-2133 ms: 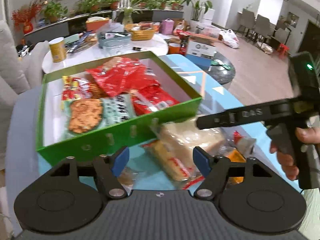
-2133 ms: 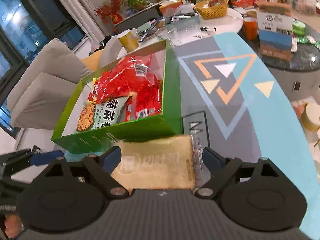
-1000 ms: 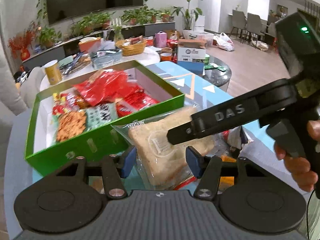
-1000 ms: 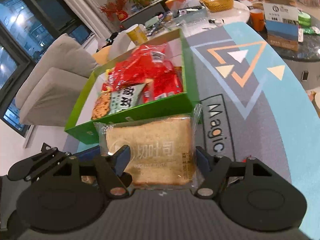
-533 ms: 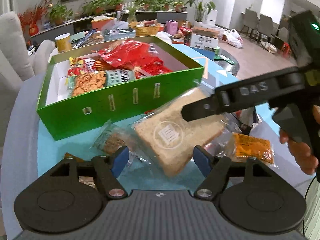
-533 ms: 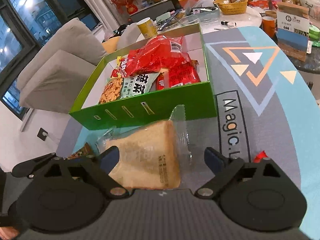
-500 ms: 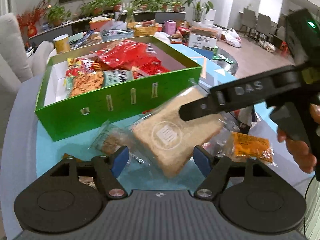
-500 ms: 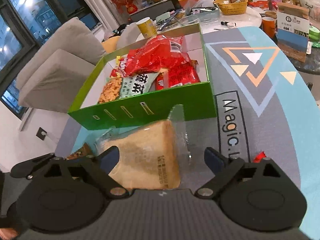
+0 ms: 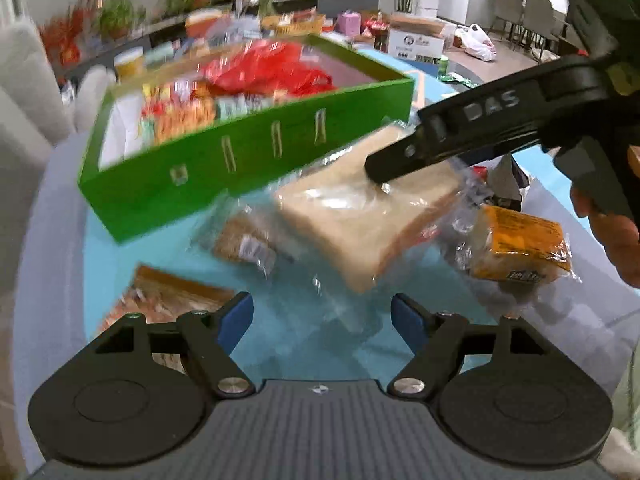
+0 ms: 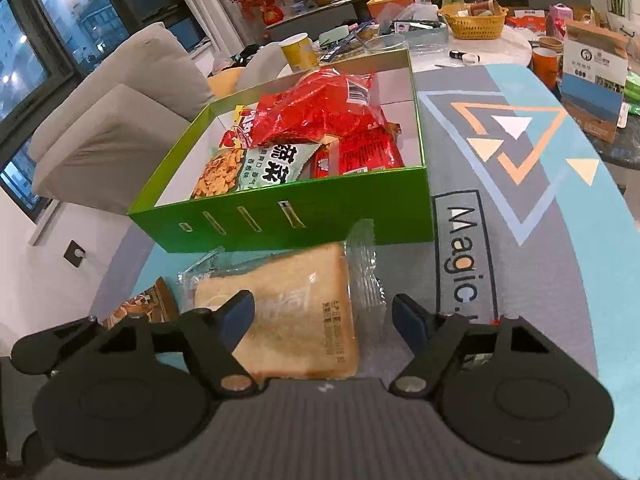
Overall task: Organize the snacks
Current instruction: 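Carry the sliced-bread loaf into the green box and open the right gripper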
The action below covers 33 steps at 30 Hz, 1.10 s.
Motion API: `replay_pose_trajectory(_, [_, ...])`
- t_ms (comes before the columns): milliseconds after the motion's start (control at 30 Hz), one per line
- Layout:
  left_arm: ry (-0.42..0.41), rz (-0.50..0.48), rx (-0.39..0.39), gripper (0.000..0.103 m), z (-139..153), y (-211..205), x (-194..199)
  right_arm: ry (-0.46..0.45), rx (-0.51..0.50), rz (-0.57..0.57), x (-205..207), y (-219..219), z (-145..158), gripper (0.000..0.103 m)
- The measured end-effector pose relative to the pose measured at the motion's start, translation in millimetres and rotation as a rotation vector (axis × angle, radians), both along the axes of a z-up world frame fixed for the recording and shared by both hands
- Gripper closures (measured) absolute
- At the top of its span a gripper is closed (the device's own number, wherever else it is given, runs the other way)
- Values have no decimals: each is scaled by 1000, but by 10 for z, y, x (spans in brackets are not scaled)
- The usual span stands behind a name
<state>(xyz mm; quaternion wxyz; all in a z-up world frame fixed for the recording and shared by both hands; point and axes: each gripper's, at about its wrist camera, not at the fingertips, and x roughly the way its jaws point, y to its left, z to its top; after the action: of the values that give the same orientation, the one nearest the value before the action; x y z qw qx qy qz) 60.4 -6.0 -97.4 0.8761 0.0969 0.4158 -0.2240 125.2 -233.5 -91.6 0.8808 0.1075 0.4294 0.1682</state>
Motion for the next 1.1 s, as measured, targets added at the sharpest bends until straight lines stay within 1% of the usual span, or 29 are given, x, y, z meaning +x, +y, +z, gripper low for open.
replay_pose_trajectory(33, [30, 14, -10, 29, -31, 11, 43, 4, 8, -3, 8, -10, -10, 22])
replay_pose_trajectory(67, [27, 24, -18, 30, -34, 15, 56, 7, 18, -6, 11, -23, -22, 22])
replay_pose_trajectory(100, [11, 24, -33, 33, -23, 16, 58, 11, 25, -9, 13, -32, -23, 22])
replay_pose_trajectory(133, [5, 17, -51, 38, -11, 11, 61, 13, 31, -11, 11, -42, -26, 22])
replay_pose_trajectory(167, [12, 10, -71, 43, -5, 6, 81, 13, 35, -12, 4, -47, -28, 22])
replay_pose_trajectory(200, [20, 1, -96, 59, -1, 0, 100, 11, 36, -16, 3, -48, -24, 23])
replay_pose_trajectory(233, [23, -10, -116, 69, 5, -22, 114, 12, 39, -18, 4, -49, -18, 25])
replay_pose_trajectory(267, [24, -15, -122, 69, 14, -40, 114, 15, 46, -13, 5, -43, -12, 27])
replay_pose_trajectory(300, [7, -15, -112, 69, 29, -61, 94, 14, 51, -11, 1, -31, -1, 29])
replay_pose_trajectory(433, [-73, -42, -54, 69, 134, -115, -29, -13, 36, 14, -54, 41, 93, 32])
replay_pose_trajectory(633, [-168, -50, -10, 69, 428, -30, -2, -67, 110, 54, -93, 116, 366, 32])
replay_pose_trajectory(833, [-241, -31, 76, 68, 705, 72, 282, -132, 137, 69, 100, 303, 614, 32])
replay_pose_trajectory(967, [-238, -4, 90, 68, 795, 177, 558, -157, 146, 70, 282, 425, 694, 32])
replay_pose_trajectory(1100, [-238, 9, 105, 68, 834, 245, 739, -165, 161, 68, 410, 499, 710, 32])
